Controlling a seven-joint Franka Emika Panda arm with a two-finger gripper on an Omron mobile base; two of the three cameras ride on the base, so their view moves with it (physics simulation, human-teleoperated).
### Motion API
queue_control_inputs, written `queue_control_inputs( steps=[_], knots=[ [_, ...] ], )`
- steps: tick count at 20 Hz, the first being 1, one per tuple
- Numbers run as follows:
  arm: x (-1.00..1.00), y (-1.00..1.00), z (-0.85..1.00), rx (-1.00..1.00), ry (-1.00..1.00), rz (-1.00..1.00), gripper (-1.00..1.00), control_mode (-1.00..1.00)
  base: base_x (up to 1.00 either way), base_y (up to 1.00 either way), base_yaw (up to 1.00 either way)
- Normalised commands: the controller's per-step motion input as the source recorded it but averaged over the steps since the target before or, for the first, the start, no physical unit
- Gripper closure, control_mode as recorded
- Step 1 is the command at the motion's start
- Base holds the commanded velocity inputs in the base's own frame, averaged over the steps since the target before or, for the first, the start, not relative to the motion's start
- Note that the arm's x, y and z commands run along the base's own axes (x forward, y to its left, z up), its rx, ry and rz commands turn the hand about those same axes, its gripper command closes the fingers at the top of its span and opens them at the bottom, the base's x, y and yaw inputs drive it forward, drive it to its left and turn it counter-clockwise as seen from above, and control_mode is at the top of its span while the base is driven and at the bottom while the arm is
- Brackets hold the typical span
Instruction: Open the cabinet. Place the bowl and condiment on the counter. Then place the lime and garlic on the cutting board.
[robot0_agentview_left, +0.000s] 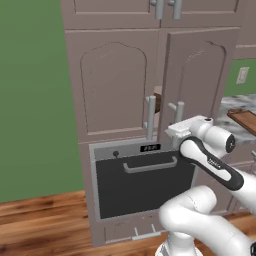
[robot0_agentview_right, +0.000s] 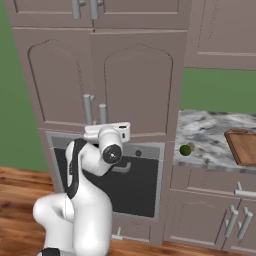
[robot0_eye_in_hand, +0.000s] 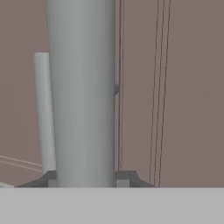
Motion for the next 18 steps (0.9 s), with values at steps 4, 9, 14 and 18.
queue_control_inputs(
  steps=[4, 9, 14, 18],
  knots=[
    [-0.13, -0.37, -0.05, -0.03, 0.03, 0.00, 1.00, -1.00, 0.00, 0.00, 0.00],
    [-0.15, -0.39, -0.11, -0.02, 0.01, 0.00, 1.00, -1.00, 0.00, 0.00, 0.00],
    [-0.19, -0.45, -0.17, 0.00, 0.00, 0.00, 1.00, -1.00, 0.00, 0.00, 0.00],
    [-0.26, -0.48, -0.16, 0.00, 0.00, 0.00, 1.00, -1.00, 0.00, 0.00, 0.00]
  ],
)
